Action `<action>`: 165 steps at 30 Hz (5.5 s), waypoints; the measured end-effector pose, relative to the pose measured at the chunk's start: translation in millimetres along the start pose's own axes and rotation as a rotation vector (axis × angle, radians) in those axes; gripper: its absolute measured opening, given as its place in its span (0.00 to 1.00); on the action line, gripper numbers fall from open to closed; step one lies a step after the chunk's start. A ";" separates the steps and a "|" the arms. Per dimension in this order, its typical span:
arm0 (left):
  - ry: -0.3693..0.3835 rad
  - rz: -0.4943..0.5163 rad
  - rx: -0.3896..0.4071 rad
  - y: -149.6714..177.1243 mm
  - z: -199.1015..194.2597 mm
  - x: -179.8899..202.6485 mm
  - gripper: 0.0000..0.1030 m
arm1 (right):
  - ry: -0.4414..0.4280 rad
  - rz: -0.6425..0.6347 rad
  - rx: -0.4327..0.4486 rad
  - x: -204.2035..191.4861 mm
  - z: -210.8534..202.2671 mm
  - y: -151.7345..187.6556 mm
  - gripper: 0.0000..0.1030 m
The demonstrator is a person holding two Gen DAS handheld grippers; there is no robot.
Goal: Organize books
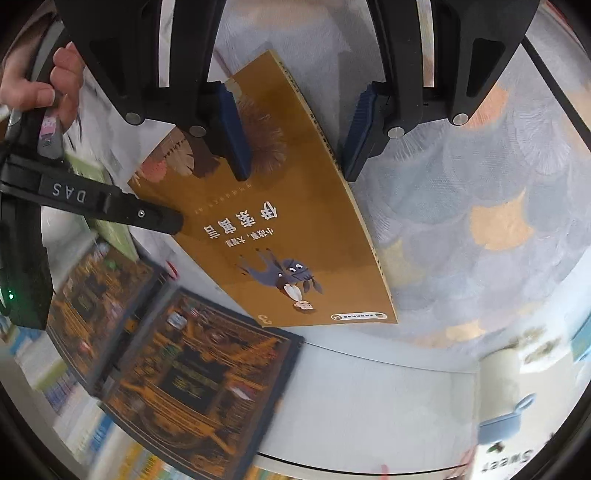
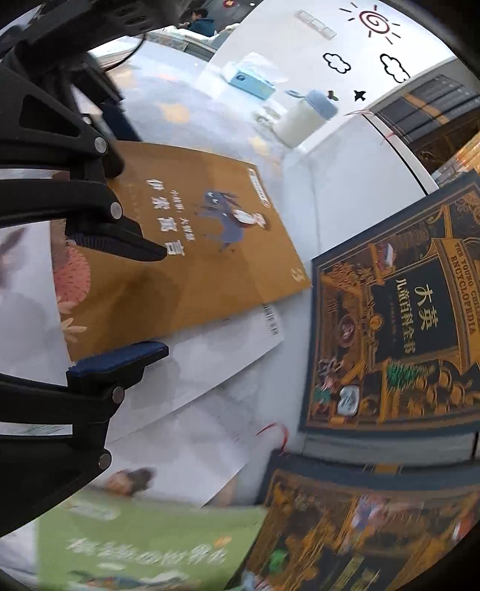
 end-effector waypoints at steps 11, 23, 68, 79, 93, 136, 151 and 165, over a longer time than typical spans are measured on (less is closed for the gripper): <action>0.052 0.116 -0.150 99.7 -59.9 43.1 0.46 | -0.131 0.119 -0.093 17.3 -68.0 111.1 0.46; 0.191 0.204 -0.235 246.4 -181.3 54.1 0.46 | -0.349 0.048 -0.196 -25.7 -171.6 335.5 0.46; 0.174 0.222 -0.035 115.5 -271.4 15.8 0.35 | -0.370 -0.110 0.099 -134.4 -243.6 242.0 0.15; 0.067 0.202 0.042 71.7 -328.1 -77.3 0.41 | -0.436 -0.239 0.130 -262.0 -226.0 214.6 0.16; -0.018 0.063 -0.032 100.6 -296.0 -176.8 0.41 | -0.459 -0.218 -0.054 -330.5 -129.2 227.3 0.16; 0.131 0.173 0.031 41.9 -194.8 50.8 0.62 | -0.284 0.199 -0.050 -67.8 -143.3 176.2 0.63; -0.029 0.121 -0.050 18.8 -24.1 68.5 0.61 | -0.272 0.368 0.039 80.1 -86.6 69.5 0.83; -0.013 0.182 -0.109 27.7 2.3 63.8 0.61 | -0.364 0.366 -0.059 79.2 -32.5 47.3 0.84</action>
Point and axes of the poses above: each gripper's, at about its wrist camera, not at the fingertips, and z roughly the way its jaws point, x to its right, y to its underside, the point moved 8 cm from there along z, roughly the way its jaws point, and after that the axes turned 11 degrees about y, right-handed, at the moved point
